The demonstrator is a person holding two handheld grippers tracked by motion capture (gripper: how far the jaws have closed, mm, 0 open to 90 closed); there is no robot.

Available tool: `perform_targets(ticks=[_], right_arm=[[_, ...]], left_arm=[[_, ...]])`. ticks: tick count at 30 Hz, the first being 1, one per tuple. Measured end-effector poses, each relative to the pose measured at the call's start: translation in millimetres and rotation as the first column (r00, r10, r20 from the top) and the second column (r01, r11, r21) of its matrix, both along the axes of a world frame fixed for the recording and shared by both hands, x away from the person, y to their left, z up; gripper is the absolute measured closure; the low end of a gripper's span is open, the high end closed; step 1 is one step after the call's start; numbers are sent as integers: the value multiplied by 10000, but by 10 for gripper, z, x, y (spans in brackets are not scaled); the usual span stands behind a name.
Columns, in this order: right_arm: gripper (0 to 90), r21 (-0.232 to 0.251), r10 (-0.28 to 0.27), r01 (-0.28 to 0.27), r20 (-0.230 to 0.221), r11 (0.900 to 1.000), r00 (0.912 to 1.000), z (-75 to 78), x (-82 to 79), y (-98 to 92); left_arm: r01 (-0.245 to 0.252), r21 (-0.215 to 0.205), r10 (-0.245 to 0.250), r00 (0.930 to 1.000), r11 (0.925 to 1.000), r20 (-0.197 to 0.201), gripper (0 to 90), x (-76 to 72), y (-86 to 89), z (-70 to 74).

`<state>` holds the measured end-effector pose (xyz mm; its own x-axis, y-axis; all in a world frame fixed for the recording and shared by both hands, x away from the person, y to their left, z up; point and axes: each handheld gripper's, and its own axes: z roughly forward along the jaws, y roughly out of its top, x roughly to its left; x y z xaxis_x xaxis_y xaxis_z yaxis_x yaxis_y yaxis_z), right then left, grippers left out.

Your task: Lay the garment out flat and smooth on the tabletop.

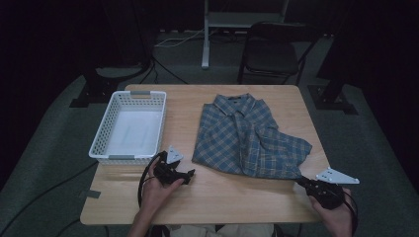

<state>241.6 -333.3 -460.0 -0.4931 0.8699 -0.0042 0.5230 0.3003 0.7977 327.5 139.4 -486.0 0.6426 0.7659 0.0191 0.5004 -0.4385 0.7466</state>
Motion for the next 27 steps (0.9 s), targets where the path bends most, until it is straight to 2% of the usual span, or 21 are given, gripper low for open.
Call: perform_targets(ticks=[8, 14, 19, 25, 27], right_arm=[[852, -66, -273, 271, -321, 9996, 9991, -64, -69, -113], [858, 82, -697, 699, -229, 9975, 9973, -40, -151, -236], [820, 135, -758, 760, -155, 9970, 9970, -15, -190, -291], [779, 172, -644, 647, -162, 9978, 9978, -16, -152, -261], [770, 163, -591, 594, -148, 9981, 9981, -14, -137, -241]], left_arm=[[-7, -4, 7, 10000, 10000, -2, 203, 0, 0, 0], [-10, 0, 10, 10000, 10000, -4, 203, 0, -1, 0], [-10, 3, 10, 10000, 10000, -5, 203, 0, -2, 1], [84, -13, -84, 10000, 10000, 1, 208, -7, -17, 4], [204, -139, -205, 9998, 9997, -70, 299, -10, -22, 26]])
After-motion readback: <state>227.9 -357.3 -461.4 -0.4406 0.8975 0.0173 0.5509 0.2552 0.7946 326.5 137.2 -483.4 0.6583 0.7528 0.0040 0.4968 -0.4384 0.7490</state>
